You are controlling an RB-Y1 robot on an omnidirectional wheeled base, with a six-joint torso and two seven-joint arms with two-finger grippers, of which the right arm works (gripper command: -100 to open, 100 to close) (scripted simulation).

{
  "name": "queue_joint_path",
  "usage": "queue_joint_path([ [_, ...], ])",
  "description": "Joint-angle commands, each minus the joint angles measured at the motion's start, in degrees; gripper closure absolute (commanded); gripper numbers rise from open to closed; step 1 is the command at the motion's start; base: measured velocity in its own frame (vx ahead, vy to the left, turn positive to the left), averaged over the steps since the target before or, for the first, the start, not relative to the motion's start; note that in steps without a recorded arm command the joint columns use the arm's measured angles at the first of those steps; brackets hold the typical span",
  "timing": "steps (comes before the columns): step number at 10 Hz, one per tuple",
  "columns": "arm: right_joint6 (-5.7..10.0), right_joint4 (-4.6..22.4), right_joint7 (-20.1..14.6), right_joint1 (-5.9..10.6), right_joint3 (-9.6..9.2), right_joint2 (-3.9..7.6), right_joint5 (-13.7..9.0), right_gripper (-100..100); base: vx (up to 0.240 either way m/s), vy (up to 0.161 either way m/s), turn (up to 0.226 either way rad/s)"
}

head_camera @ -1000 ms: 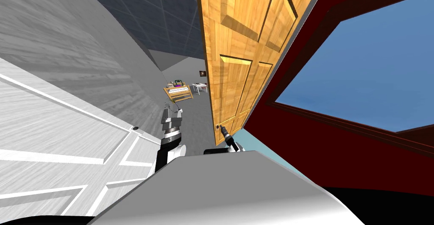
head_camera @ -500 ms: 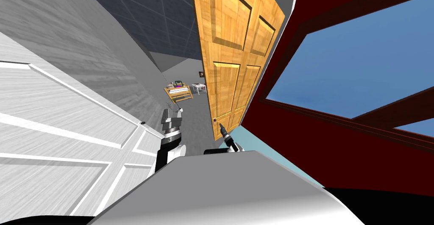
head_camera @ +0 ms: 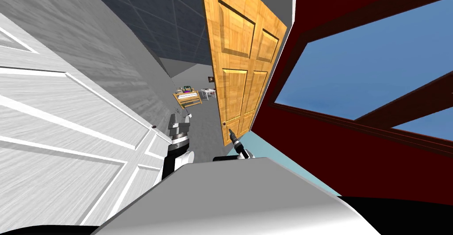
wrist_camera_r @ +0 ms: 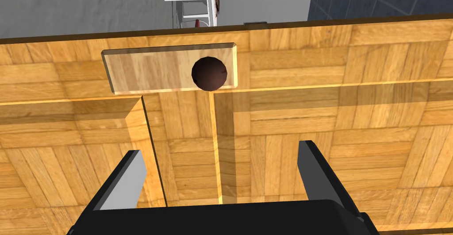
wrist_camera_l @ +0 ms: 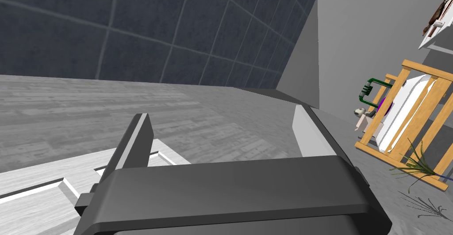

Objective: Push the door open

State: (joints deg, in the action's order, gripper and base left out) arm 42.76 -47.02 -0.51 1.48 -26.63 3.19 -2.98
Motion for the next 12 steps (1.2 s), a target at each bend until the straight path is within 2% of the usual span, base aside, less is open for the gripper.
queue_joint_path([
  [1, 0.23, 0.3, 0.1, 0.14, 0.2, 0.12, 0.0, -100, 0.162, 0.076, 0.015],
  [4, 0.68, 0.8, 0.3, 0.35, 0.65, -0.06, -0.1, -100, 0.213, 0.09, 0.026],
  [7, 1.13, 1.3, 0.5, 0.55, 1.1, -0.92, -0.2, -100, 0.201, 0.093, 0.023],
  [8, 1.0, 1.1, 0.5, 0.39, 0.99, -0.68, -0.2, -100, 0.066, 0.039, -0.017],
  [9, 1.0, 1.1, 0.5, 0.39, 0.99, -0.68, -0.2, 100, -0.013, -0.005, 0.013],
  [12, 1.0, 1.1, 0.5, 0.39, 0.99, -0.68, -0.2, 100, -0.016, -0.01, 0.005],
])
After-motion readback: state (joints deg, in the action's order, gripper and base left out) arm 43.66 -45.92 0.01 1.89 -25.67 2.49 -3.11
